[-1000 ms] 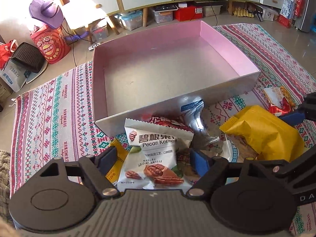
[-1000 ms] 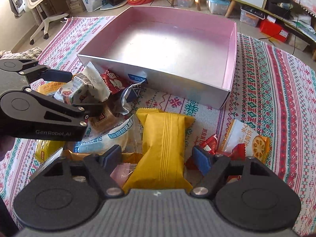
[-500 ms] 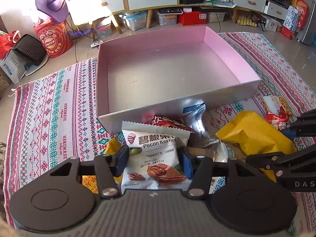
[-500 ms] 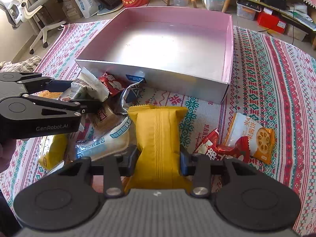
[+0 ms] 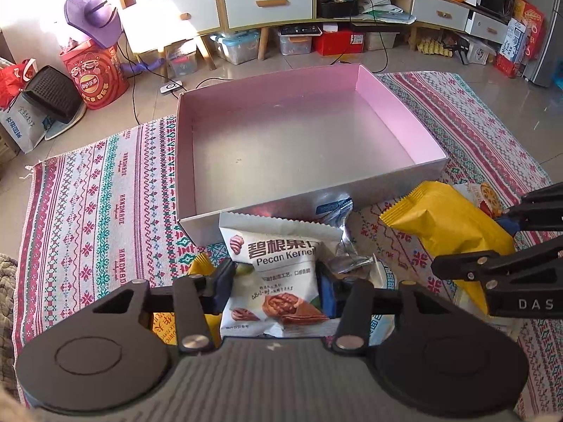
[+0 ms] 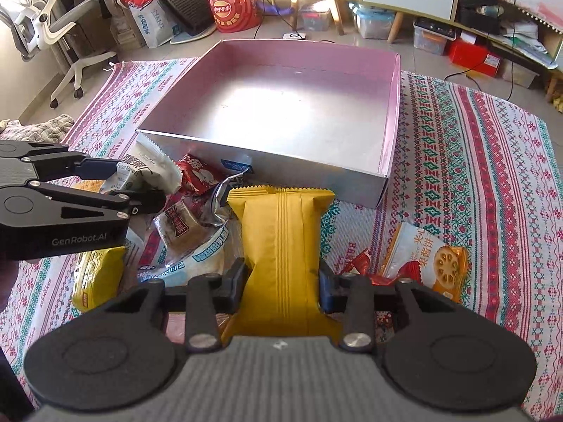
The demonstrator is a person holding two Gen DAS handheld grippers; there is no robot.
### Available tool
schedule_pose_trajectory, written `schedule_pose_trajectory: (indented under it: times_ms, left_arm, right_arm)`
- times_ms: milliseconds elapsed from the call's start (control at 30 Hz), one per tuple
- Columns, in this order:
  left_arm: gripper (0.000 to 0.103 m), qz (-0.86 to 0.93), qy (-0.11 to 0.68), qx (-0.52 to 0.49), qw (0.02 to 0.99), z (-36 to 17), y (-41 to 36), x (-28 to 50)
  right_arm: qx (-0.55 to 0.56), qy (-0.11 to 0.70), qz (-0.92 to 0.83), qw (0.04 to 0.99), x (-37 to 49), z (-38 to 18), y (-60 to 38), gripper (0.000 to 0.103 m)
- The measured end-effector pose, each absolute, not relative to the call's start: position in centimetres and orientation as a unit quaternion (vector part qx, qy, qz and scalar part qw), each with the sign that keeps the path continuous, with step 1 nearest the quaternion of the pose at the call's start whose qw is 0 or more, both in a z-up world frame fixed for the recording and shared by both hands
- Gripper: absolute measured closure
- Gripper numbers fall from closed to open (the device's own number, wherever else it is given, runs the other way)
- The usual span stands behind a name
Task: Organize snacks
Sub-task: 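Carry both packets over the tray and open both tools to drop them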
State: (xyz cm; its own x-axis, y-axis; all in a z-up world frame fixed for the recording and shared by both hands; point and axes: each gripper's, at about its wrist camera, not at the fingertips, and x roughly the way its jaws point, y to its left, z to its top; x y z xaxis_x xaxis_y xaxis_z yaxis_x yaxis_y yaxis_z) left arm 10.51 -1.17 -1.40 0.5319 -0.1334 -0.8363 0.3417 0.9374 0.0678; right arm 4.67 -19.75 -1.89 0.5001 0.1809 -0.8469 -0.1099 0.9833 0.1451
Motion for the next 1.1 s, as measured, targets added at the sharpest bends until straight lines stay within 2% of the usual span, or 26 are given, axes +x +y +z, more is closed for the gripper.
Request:
schedule_pose_trajectory:
  times_ms: [300,600,1100]
  left_arm:
    - [0.049,-0.136,0.445,0.095,0.88,0.8,-0.6,11.2]
    - [0.049,-0.124,0.42,0.076,0.896,1.9,-0.2,15.3]
    - [0.048,-0.105,0.422,0.091,0.896,-2.5,-1.1,21.4]
  right_arm:
    - [0.037,0.463,0.075,0.882,5.9,0.3,-20.5,0.067]
    - [0.063,0.446,0.05,0.892,11.2,1.0,-22.1,0.067]
    - [0.049,0.463,0.025,0.884,17.9,-3.4,-22.2,0.067]
